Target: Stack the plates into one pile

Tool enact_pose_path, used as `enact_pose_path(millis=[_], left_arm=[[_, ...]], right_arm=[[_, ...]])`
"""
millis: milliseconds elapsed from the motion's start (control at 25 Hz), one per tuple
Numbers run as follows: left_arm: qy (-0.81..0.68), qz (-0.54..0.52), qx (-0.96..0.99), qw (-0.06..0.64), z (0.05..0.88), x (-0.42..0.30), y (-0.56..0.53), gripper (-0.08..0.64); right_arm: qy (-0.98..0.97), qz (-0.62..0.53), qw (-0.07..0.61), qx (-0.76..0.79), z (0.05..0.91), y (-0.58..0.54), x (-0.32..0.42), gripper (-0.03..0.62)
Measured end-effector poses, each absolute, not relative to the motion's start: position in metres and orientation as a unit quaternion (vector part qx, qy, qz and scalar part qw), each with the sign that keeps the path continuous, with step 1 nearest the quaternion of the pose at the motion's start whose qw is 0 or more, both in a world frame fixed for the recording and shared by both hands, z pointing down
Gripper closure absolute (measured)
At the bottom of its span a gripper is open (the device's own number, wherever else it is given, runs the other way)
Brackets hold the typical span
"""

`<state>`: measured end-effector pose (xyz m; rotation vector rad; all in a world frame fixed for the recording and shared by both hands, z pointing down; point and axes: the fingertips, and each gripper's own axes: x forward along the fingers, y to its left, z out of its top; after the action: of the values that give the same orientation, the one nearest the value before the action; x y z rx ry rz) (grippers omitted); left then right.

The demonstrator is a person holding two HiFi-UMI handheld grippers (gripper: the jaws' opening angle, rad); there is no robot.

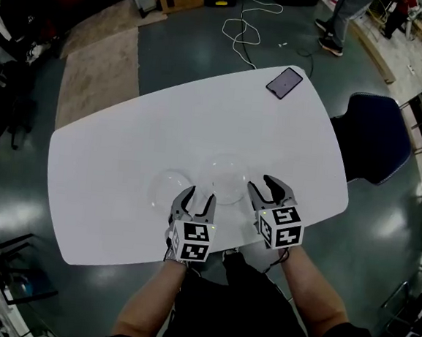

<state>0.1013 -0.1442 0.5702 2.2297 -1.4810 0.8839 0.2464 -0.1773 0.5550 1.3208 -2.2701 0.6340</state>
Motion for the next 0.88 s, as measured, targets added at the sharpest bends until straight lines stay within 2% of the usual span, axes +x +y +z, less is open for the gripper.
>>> enact_pose_path(millis=[160, 480, 880], left_arm=[[-0.519, 0.335, 0.771, 0.155, 0.582, 0.104, -0.146, 0.344], [-0.522, 0.325, 0.756, 0.224, 0.601, 0.112, -0.14, 0.345], [-0.477, 0.415, 0.764, 0.129, 0.616, 0.119, -0.139, 0.351]], right_arm=[[-0.823, 0.236, 0.227, 0.463, 0.567, -0.181, 0.241, 0.396], [-0.824, 0.25, 0.236, 0.45, 0.583, -0.189, 0.23, 0.396], [-0.821, 0.258, 0.252, 0.443, 0.6, -0.195, 0.221, 0.396]])
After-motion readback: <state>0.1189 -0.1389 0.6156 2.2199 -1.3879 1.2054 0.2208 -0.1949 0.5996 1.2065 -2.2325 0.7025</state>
